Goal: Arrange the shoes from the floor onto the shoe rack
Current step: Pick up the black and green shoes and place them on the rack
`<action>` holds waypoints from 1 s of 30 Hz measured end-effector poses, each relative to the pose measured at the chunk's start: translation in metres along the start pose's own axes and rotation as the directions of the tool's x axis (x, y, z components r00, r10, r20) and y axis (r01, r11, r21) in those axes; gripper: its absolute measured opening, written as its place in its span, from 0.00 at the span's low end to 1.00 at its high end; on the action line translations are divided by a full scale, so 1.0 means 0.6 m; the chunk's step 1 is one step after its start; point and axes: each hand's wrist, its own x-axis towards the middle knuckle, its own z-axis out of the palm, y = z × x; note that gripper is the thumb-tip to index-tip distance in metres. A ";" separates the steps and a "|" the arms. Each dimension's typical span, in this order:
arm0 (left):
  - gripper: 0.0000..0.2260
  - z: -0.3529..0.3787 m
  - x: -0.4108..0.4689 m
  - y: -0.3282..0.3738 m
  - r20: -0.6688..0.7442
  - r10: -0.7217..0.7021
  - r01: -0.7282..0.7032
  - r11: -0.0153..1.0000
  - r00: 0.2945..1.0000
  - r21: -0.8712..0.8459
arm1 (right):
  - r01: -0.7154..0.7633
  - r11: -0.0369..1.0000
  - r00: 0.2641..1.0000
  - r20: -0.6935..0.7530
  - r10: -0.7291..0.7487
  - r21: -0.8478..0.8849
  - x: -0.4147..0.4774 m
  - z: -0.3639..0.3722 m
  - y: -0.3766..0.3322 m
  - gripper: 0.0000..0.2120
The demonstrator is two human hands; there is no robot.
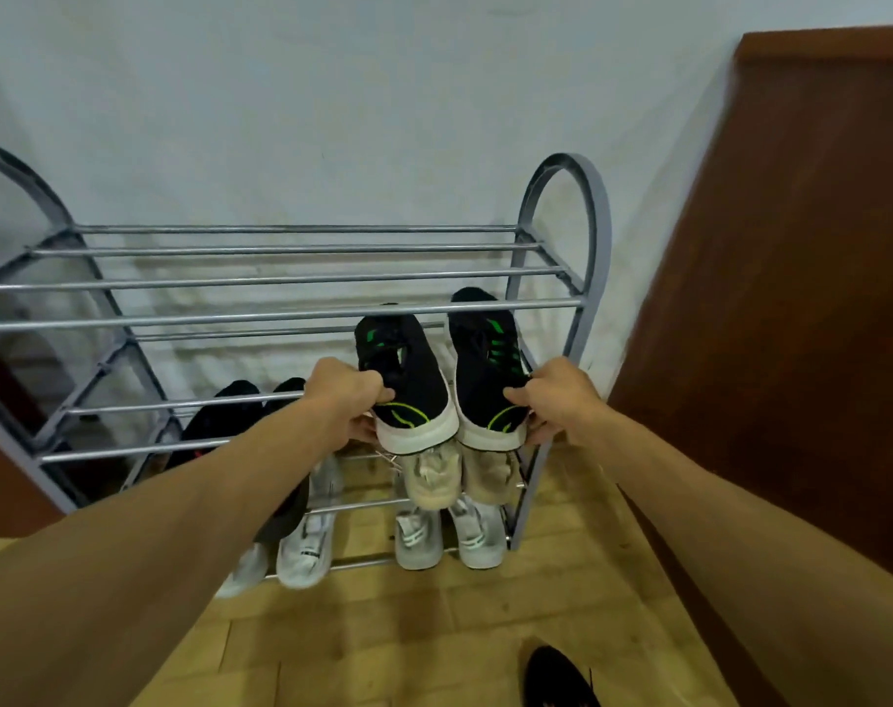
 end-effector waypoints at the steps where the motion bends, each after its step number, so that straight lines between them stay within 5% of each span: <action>1: 0.07 0.003 0.012 0.002 -0.005 0.008 -0.008 1.000 1.000 0.005 | 0.001 1.000 1.000 -0.003 -0.001 0.003 0.012 0.003 0.001 0.12; 12: 0.13 0.035 0.068 -0.016 -0.074 0.070 -0.061 0.992 0.995 0.114 | 0.050 0.990 0.999 -0.001 -0.050 -0.131 0.055 0.021 0.009 0.14; 18: 0.22 0.034 -0.012 -0.011 -0.040 0.121 -0.118 0.989 0.992 0.085 | 0.130 0.980 0.991 -0.010 -0.133 -0.154 0.005 0.014 0.023 0.15; 21: 0.19 0.039 -0.084 -0.018 -0.068 0.191 -0.180 0.974 0.979 0.138 | 0.181 0.968 0.983 0.034 -0.178 -0.171 -0.050 -0.003 0.048 0.16; 30: 0.03 0.118 -0.274 -0.118 0.330 0.134 -0.246 0.912 0.935 0.327 | 0.115 0.933 0.948 0.319 0.000 -0.340 -0.208 -0.044 0.231 0.17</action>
